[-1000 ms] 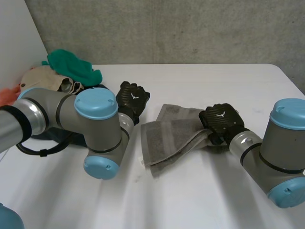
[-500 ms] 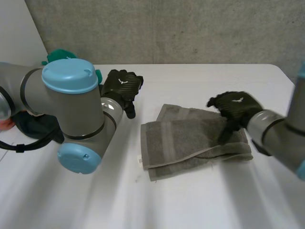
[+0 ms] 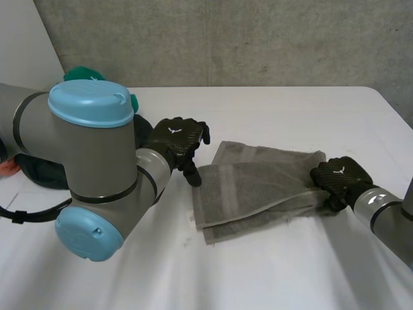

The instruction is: Fold the laundry.

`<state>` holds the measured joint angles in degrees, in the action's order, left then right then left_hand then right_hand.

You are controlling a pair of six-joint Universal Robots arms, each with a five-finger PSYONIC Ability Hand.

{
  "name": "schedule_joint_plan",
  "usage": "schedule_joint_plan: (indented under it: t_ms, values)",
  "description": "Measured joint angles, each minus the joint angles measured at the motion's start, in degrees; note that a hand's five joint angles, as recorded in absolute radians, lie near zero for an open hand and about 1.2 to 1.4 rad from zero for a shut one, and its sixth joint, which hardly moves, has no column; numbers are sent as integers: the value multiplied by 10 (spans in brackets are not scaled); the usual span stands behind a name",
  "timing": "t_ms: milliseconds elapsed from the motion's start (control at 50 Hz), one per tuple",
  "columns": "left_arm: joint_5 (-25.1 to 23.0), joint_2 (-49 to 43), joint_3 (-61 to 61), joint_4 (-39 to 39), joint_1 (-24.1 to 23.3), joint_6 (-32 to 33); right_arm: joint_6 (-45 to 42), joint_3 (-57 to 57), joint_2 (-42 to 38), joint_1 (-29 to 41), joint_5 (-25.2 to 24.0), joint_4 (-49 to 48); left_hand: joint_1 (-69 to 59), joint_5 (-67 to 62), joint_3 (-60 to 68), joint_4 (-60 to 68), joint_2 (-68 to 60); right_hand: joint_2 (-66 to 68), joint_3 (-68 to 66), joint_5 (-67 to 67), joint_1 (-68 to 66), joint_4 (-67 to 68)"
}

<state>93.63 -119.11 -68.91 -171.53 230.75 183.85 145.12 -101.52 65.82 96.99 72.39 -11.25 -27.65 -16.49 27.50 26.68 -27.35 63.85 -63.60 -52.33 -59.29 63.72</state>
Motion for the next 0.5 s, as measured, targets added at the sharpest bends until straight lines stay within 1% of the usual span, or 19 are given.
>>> schedule_joint_plan:
  t_ms: [40,140,220,300,380,500]
  values:
    - [0,0,-3,0,0,0,18,1,-1,4,-3,-15,0,4,0,-3,3,21,-36,-25,-7,39]
    - [1,0,-8,1,-2,0,66,2,49,20,-13,-27,32,28,-29,-28,29,21,-40,-25,-7,45]
    - [3,0,-9,1,-6,-3,119,7,136,50,-29,-26,76,72,-73,-71,74,21,-40,-25,-7,45]
    - [7,-1,-6,2,-12,-15,152,16,189,79,-33,-15,106,103,-105,-101,105,21,-40,-25,-7,45]
    - [11,-8,2,7,-26,-47,179,36,215,117,-22,15,106,105,-108,-103,107,21,-40,-25,-7,45]
    - [16,-28,26,31,-51,-103,193,73,206,171,24,75,106,105,-108,-103,107,21,-40,-25,-7,45]
